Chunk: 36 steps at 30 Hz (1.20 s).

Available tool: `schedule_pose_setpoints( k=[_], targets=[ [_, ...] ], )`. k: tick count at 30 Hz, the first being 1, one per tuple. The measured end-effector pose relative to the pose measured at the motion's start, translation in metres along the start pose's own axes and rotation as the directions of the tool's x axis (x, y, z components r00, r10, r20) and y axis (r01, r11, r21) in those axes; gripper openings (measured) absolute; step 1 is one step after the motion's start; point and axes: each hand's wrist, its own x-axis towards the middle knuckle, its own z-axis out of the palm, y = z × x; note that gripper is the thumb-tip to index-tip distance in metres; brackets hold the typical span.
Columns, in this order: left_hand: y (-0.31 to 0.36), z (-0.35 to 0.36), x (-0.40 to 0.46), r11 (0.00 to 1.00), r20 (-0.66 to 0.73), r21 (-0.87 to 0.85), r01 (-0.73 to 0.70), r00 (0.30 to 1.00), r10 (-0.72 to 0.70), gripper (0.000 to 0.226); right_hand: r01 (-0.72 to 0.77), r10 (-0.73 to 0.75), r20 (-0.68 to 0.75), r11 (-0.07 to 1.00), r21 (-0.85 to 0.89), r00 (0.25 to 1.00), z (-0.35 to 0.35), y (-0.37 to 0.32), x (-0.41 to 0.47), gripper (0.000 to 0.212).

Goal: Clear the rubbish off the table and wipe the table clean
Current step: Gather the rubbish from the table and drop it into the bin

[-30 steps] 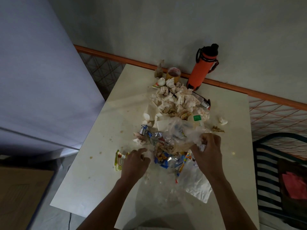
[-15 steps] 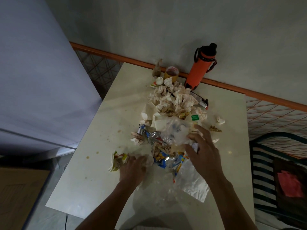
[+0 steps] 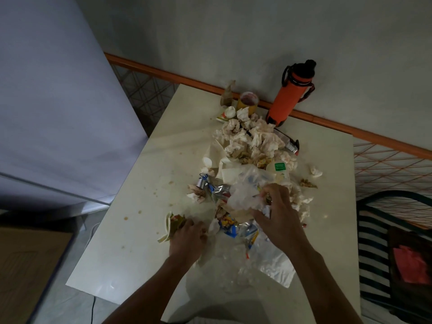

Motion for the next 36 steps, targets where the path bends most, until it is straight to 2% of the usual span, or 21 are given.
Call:
schedule_pose_setpoints(
  k=[5,11,15,18,22,27,32,36],
  targets=[
    [-0.002,0.003,0.001,1.000,-0.029,0.007,-0.024,0.999,0.024,0.024,-0.090,0.090,-0.025,0.996,-0.014,0.996,-0.001,0.010,-0.007,0.076],
    [-0.003,0.005,0.001,0.999,-0.030,0.019,-0.025,0.999,0.026,0.023,-0.080,0.081,0.102,0.997,-0.014,0.992,0.021,0.008,-0.013,0.079],
    [-0.003,0.005,0.001,1.000,-0.041,0.004,-0.026,0.999,0.026,0.022,-0.023,0.049,0.206,0.991,-0.129,0.977,0.045,0.009,-0.007,0.088],
    [-0.004,0.005,0.000,0.999,-0.065,-0.001,-0.035,0.997,0.034,0.023,0.025,0.027,0.228,0.975,-0.220,0.973,0.062,0.004,-0.002,0.095],
    [-0.003,0.006,-0.001,0.999,-0.076,-0.021,-0.028,0.997,0.027,0.024,-0.012,0.075,0.170,0.939,-0.343,0.983,0.076,0.002,-0.001,0.079],
    [-0.002,0.006,-0.001,1.000,-0.099,-0.012,-0.025,0.995,0.023,0.023,-0.032,0.062,0.080,0.944,-0.329,0.995,0.082,-0.006,-0.002,0.056],
    [-0.001,0.005,-0.001,0.999,-0.100,-0.030,-0.035,0.994,0.032,0.025,0.071,-0.005,0.234,0.959,-0.275,0.972,0.098,-0.011,-0.007,0.038],
    [-0.002,0.005,-0.001,0.999,-0.114,-0.030,-0.019,0.993,0.015,0.027,0.085,0.017,0.335,0.954,-0.286,0.942,0.112,-0.015,-0.003,0.054]
  ],
)
